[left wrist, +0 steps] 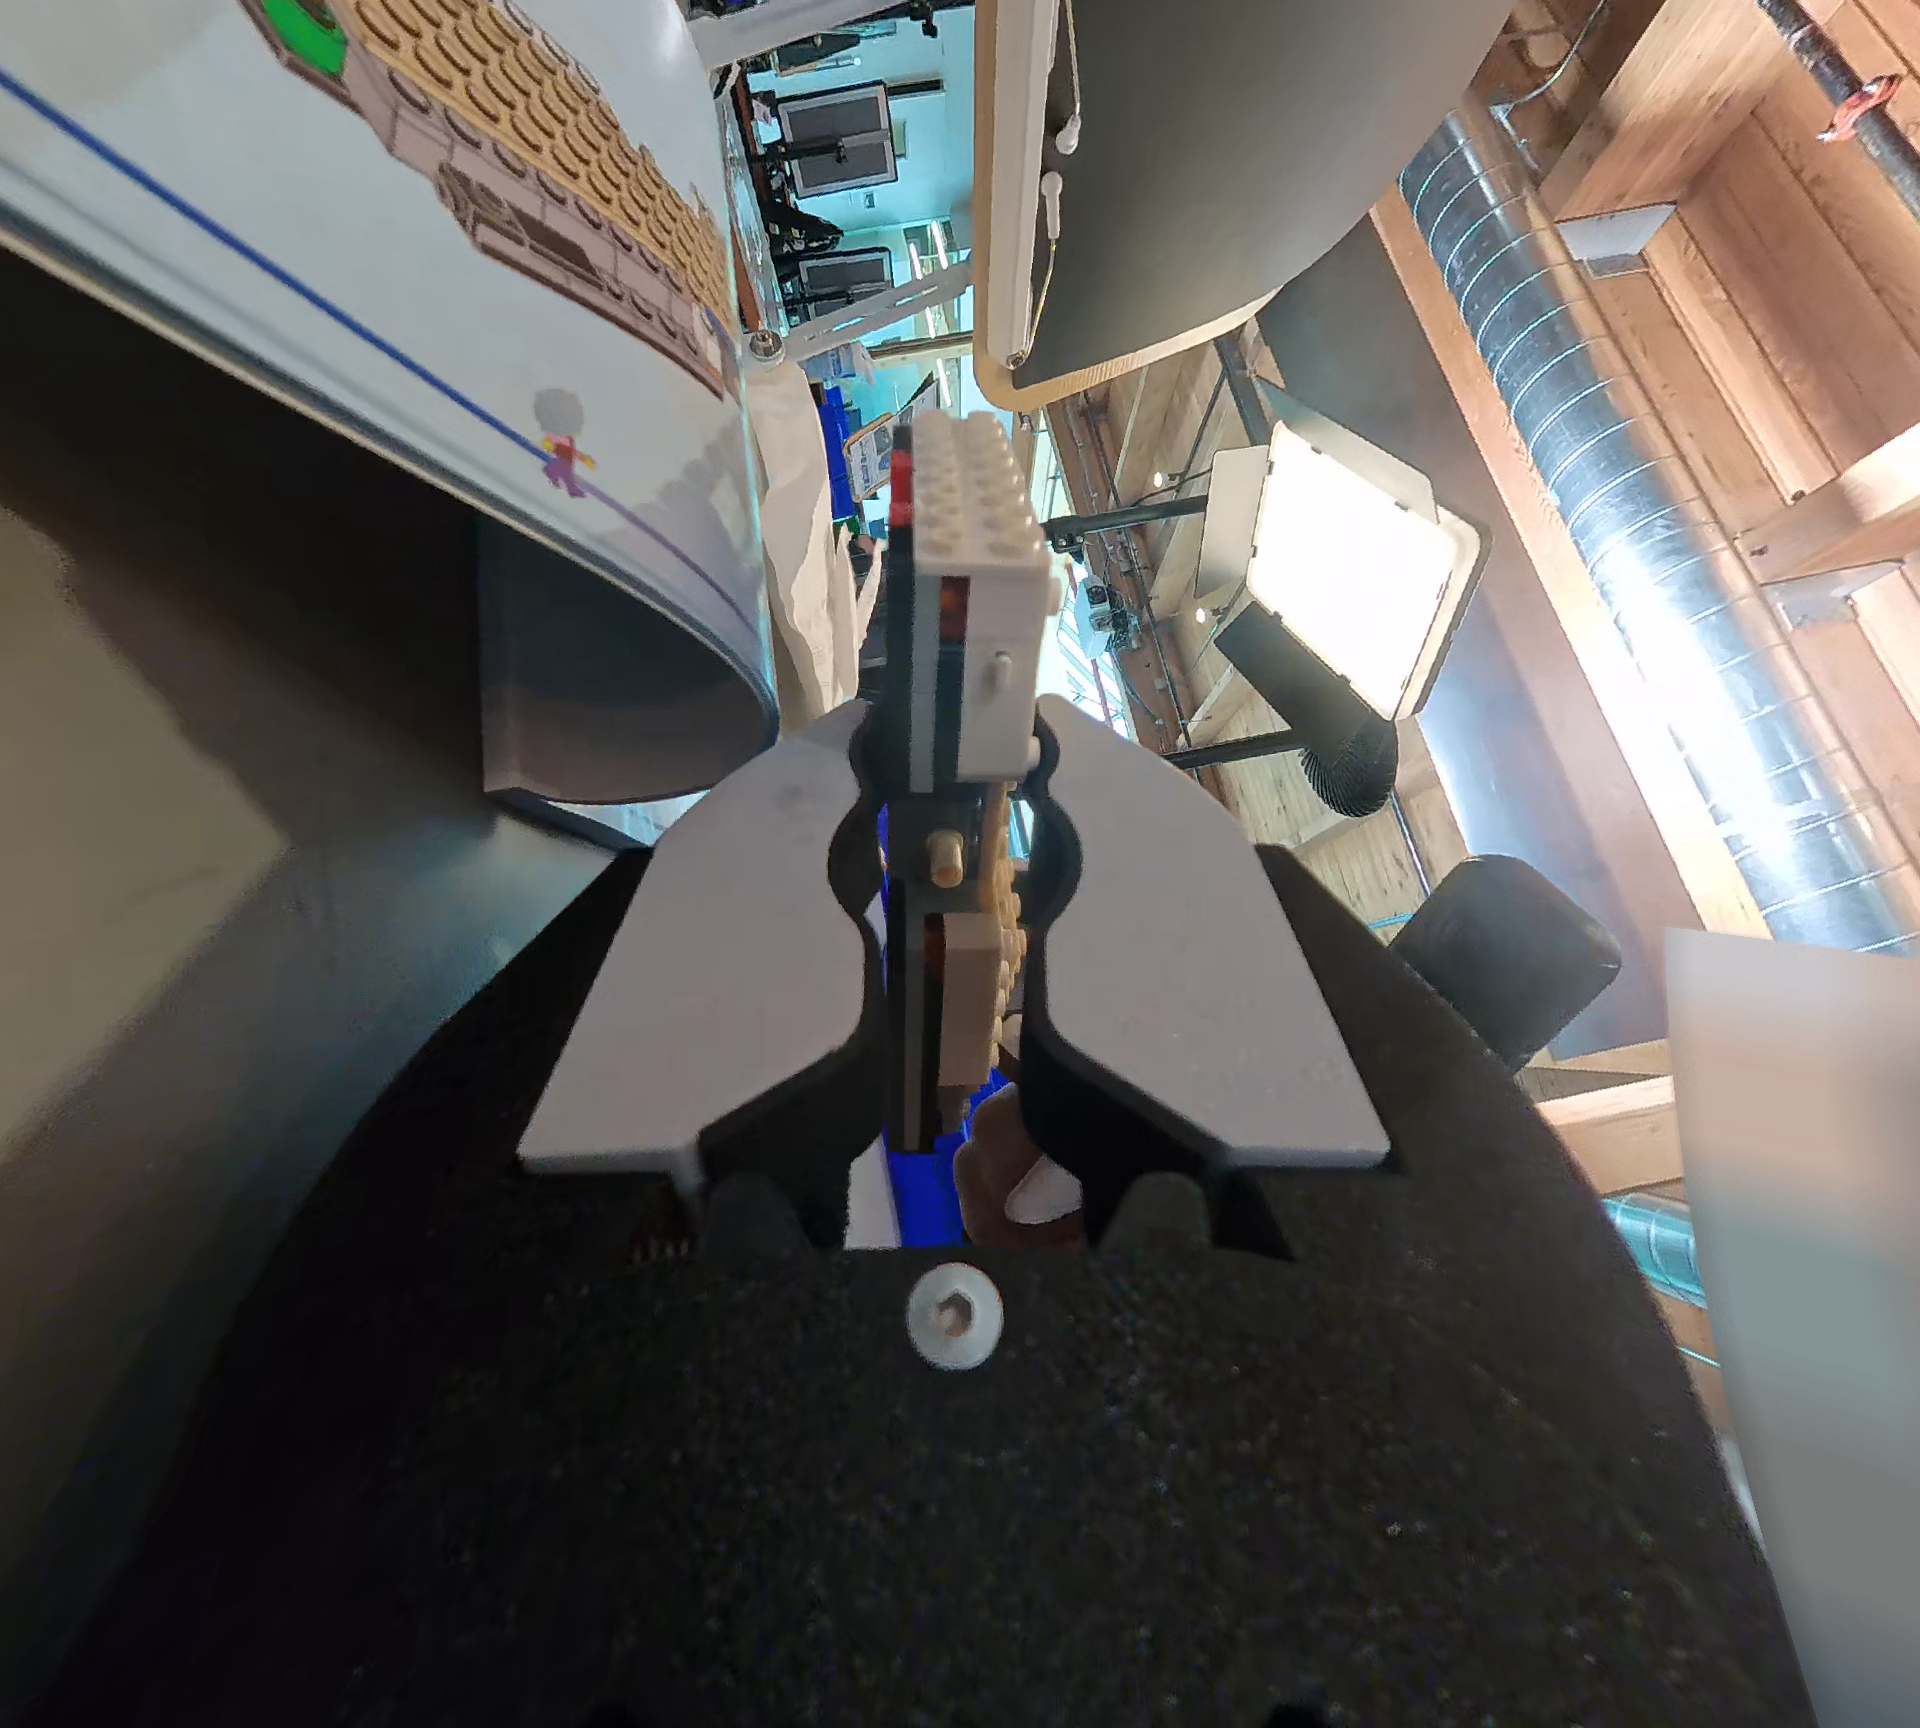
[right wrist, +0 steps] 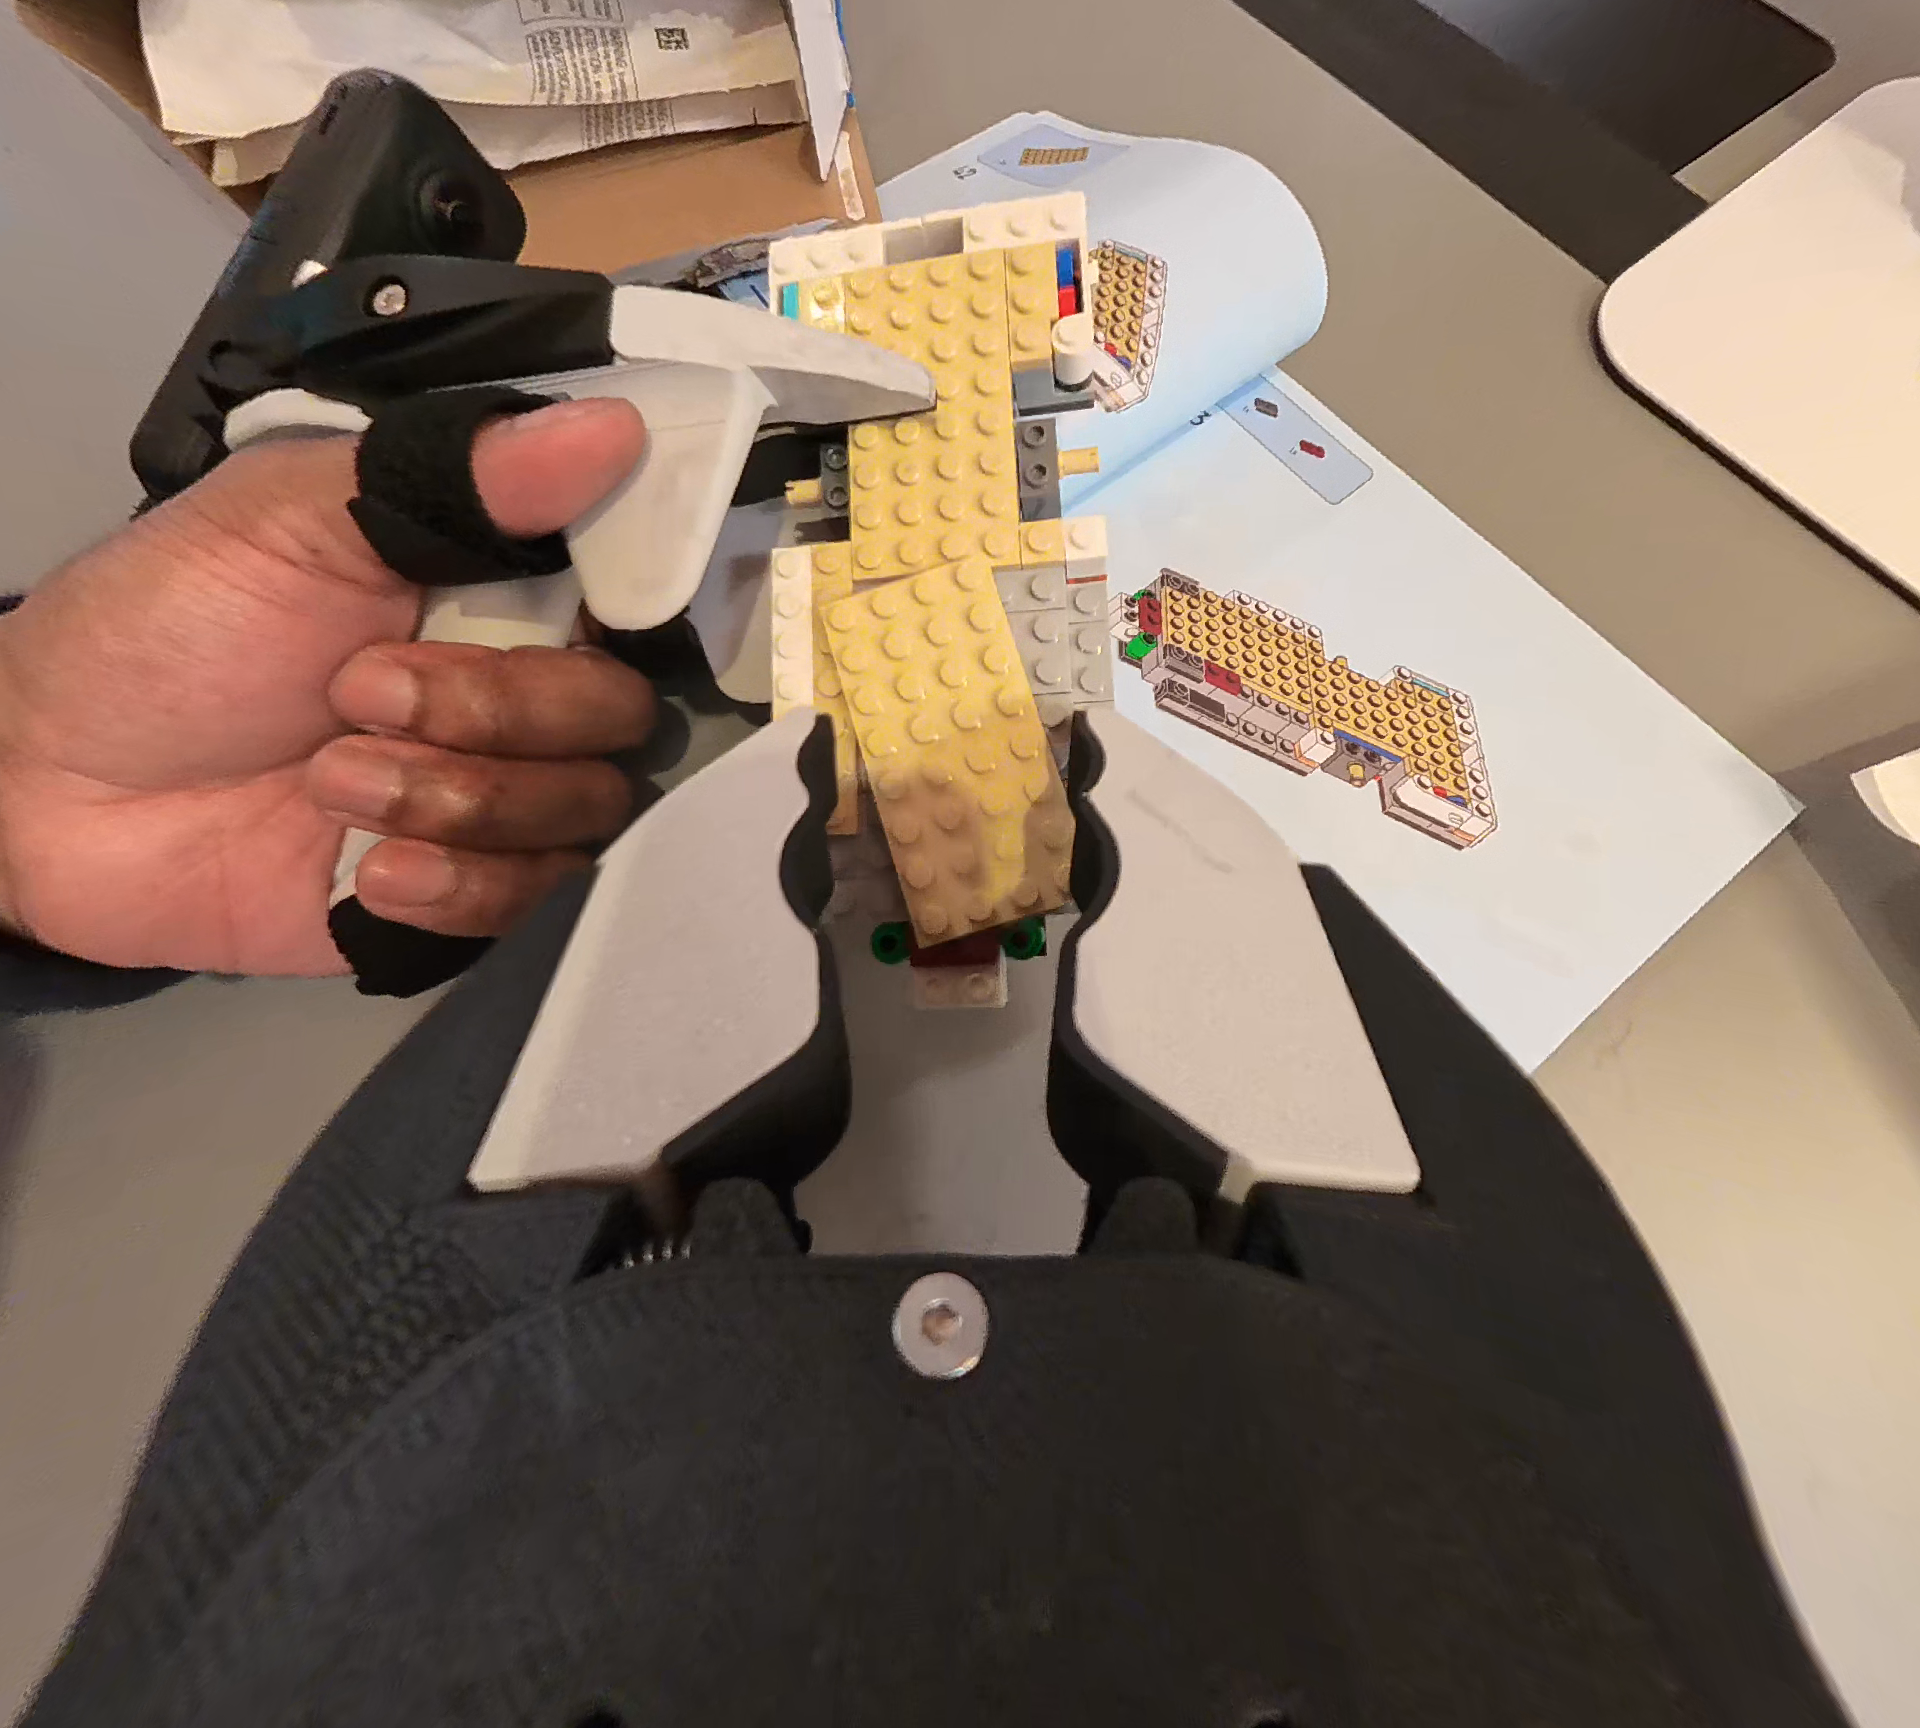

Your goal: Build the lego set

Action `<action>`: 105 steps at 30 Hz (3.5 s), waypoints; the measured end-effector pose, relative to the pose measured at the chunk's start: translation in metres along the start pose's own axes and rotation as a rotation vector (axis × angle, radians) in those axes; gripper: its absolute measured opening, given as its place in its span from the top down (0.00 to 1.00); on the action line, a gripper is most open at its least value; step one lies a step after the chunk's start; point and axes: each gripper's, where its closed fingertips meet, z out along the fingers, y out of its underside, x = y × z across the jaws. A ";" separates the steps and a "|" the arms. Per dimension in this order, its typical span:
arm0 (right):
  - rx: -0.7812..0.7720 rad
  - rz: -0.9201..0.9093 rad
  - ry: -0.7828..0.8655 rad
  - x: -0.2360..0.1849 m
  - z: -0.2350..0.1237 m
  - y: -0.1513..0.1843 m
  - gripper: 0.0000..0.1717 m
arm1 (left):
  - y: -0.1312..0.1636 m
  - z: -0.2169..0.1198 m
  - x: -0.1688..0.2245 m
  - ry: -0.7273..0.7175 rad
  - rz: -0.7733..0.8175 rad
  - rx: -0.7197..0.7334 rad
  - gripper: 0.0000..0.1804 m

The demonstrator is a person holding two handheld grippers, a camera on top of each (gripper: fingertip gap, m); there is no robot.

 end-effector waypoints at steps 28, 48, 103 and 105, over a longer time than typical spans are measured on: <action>0.243 -0.303 -0.181 -0.003 -0.074 0.016 0.73 | 0.023 0.006 0.014 0.077 -0.047 -0.074 0.87; 0.198 -0.517 -0.304 -0.016 -0.083 0.046 0.78 | 0.072 0.016 0.021 0.144 -0.090 -0.282 0.87; 0.527 -1.406 0.636 -0.019 -0.052 0.025 0.65 | 0.046 0.008 0.031 0.110 -0.072 -0.153 0.87; 0.538 -1.419 0.658 -0.019 -0.053 0.023 0.67 | 0.047 0.008 0.032 0.111 -0.067 -0.153 0.87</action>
